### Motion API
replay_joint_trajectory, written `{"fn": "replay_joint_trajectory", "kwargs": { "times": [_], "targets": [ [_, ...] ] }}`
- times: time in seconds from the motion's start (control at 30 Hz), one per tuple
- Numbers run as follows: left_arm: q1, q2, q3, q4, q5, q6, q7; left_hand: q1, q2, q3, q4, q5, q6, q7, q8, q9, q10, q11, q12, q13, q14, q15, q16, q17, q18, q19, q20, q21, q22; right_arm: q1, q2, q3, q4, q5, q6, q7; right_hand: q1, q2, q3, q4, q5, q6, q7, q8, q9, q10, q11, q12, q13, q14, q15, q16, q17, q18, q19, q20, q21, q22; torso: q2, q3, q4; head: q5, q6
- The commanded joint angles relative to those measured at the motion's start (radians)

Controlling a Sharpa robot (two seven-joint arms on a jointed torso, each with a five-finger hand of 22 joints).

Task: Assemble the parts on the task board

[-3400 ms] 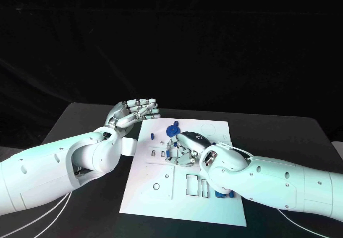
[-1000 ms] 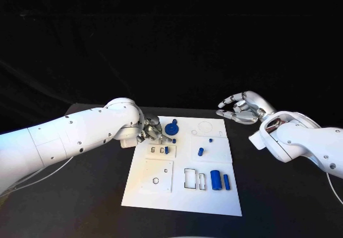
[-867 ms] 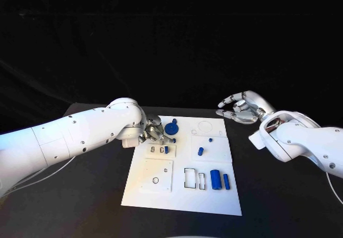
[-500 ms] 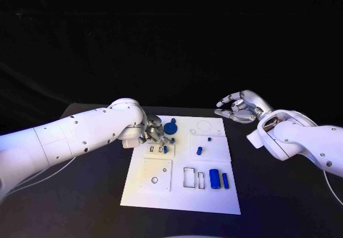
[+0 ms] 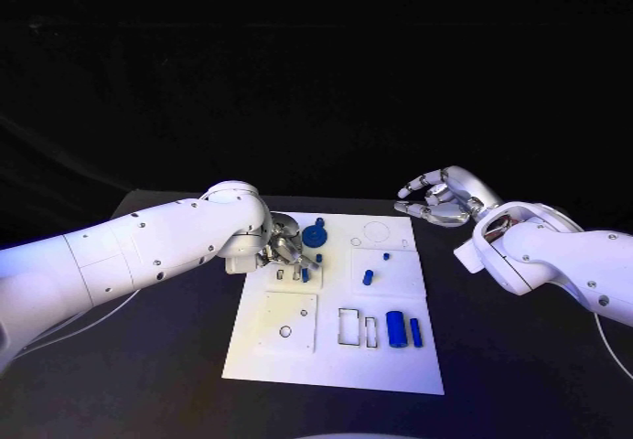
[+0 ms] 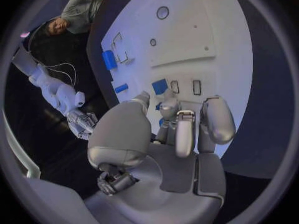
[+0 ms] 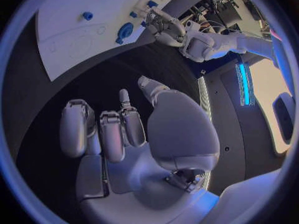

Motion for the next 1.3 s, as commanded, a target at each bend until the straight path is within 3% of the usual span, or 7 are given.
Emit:
{"fn": "replay_joint_trajectory", "kwargs": {
  "times": [0.03,0.53,0.83,1.1,1.3],
  "targets": [
    [0.000,0.002,0.000,0.000,0.010,0.033,-0.002,0.013,0.002,0.008,0.002,-0.002,-0.001,-0.008,0.005,0.002,-0.002,-0.005,0.005,-0.001,0.102,-0.006,0.003,0.263,-0.019,0.009,-0.001,0.005,0.002,0.000,0.002,0.000,-0.001,-0.006,0.017,-0.005,-0.001,-0.008,-0.005,0.003,0.005,0.000,0.000,0.004,0.002,-0.006,-0.002,-0.003,0.087,0.072,-0.002,-0.005,0.119,0.015,-0.007,-0.002,-0.006,0.048,0.000,0.0004,-0.0001,0.001,0.001],
    [0.000,0.008,-0.003,-0.003,0.014,0.047,-0.003,0.048,0.010,0.051,0.001,-0.002,-0.006,-0.009,0.008,0.008,-0.004,-0.007,0.005,-0.004,0.102,-0.008,0.003,0.263,-0.020,0.010,0.000,0.008,0.008,-0.001,0.005,-0.001,-0.005,-0.005,0.019,-0.006,-0.001,-0.008,-0.005,0.003,0.005,0.000,0.000,0.004,0.002,-0.006,-0.002,-0.003,0.087,0.072,-0.002,-0.005,0.119,0.015,-0.007,-0.002,-0.006,0.048,0.001,-0.0010,0.0003,-0.001,0.001],
    [0.000,0.010,-0.004,-0.006,0.017,0.054,-0.003,0.064,0.005,0.075,0.000,-0.002,-0.004,-0.011,0.010,0.011,-0.003,-0.008,0.006,-0.003,0.102,-0.009,0.003,0.263,-0.021,0.011,0.000,0.011,0.013,-0.001,0.010,-0.002,-0.009,-0.005,0.020,-0.006,-0.002,-0.007,-0.005,0.005,0.007,0.000,-0.001,0.005,0.003,-0.006,-0.002,-0.002,0.087,0.072,-0.002,-0.005,0.119,0.015,-0.008,-0.002,-0.007,0.047,0.000,0.0003,0.0008,-0.001,0.000],
    [0.000,0.010,-0.005,-0.009,0.026,0.049,-0.003,0.096,0.002,0.159,0.001,-0.002,-0.008,-0.012,0.006,0.014,-0.005,-0.010,0.006,-0.005,0.102,-0.011,0.003,0.263,-0.021,0.012,-0.001,0.013,0.016,-0.002,0.010,-0.002,-0.009,-0.004,0.020,-0.006,-0.002,-0.006,-0.005,0.005,0.008,0.000,-0.001,0.005,0.003,-0.005,-0.002,-0.002,0.087,0.073,-0.002,-0.005,0.119,0.014,-0.007,-0.002,-0.006,0.048,0.001,0.0001,0.0000,-0.001,-0.001],
    [0.000,0.010,-0.005,-0.011,0.037,0.042,-0.002,0.147,-0.021,0.318,-0.012,-0.003,-0.014,-0.014,0.009,0.022,-0.006,-0.013,0.006,-0.007,0.102,-0.014,0.003,0.263,-0.022,0.013,-0.003,0.019,0.029,-0.002,0.010,-0.002,-0.010,-0.004,0.023,-0.007,-0.001,-0.006,-0.005,0.006,0.010,0.000,-0.001,0.005,0.003,-0.006,-0.002,-0.003,0.086,0.072,-0.003,-0.006,0.118,0.015,-0.007,-0.002,-0.007,0.047,0.001,0.0000,-0.0003,0.000,-0.002]
  ]
}}
